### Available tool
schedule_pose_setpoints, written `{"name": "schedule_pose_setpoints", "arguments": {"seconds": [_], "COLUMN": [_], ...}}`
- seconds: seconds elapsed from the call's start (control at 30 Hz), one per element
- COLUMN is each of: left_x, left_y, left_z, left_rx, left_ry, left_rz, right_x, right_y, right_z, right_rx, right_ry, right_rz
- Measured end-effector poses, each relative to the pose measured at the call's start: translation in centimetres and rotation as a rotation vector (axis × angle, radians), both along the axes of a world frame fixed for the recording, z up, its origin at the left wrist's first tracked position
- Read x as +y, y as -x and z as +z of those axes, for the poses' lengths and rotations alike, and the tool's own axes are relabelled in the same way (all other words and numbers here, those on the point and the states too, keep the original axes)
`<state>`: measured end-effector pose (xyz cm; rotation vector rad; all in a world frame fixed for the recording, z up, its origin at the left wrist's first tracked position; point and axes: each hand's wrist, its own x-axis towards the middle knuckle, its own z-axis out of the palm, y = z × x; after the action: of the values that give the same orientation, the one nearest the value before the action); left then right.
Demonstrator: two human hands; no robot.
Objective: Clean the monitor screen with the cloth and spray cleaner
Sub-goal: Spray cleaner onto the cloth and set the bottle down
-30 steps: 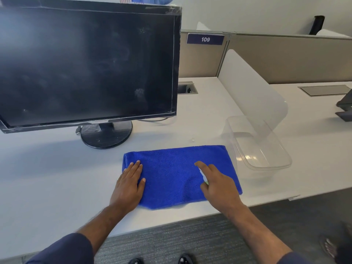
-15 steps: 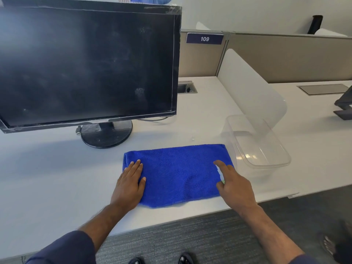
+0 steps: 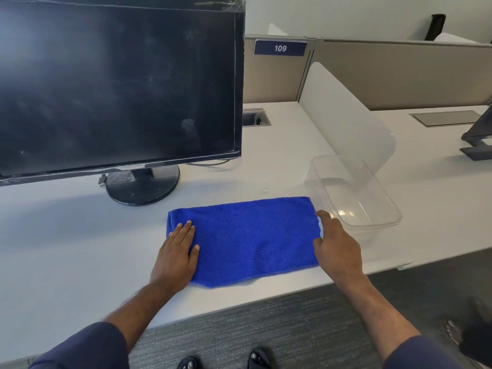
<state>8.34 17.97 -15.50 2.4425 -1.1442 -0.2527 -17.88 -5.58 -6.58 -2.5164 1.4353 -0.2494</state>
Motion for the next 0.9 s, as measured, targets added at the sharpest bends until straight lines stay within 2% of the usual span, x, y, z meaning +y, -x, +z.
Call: {"name": "schedule_pose_setpoints", "arguments": {"seconds": [0.17,0.37,0.5,0.67,0.8,0.9], "left_x": [0.0,0.0,0.1,0.1,0.1,0.1], "left_y": [0.1,0.1,0.1,0.2,0.1,0.1], "left_z": [0.1,0.1,0.1,0.1,0.1,0.1], "left_rx": [0.001,0.003,0.000,0.000,-0.005,-0.004], "left_ry": [0.006,0.008,0.013,0.025,0.024,0.022], "left_rz": [0.001,0.005,0.004,0.004,0.008,0.010], "right_x": [-0.3,-0.8,-0.7,-0.8,-2.4,-4.0], "right_y": [-1.6,-4.6,-5.7,-5.7,-6.9,-8.2], "right_z": [-0.1,0.4,-0.3,-1.2,-0.6,0.0], "right_rx": [-0.065,-0.025,-0.019,-0.253,-0.515,-0.632], "right_ry": [0.018,-0.003,-0.037,-0.081,-0.225,-0.280], "right_rz": [-0.009,0.165,0.168,0.145,0.071,0.036]}}
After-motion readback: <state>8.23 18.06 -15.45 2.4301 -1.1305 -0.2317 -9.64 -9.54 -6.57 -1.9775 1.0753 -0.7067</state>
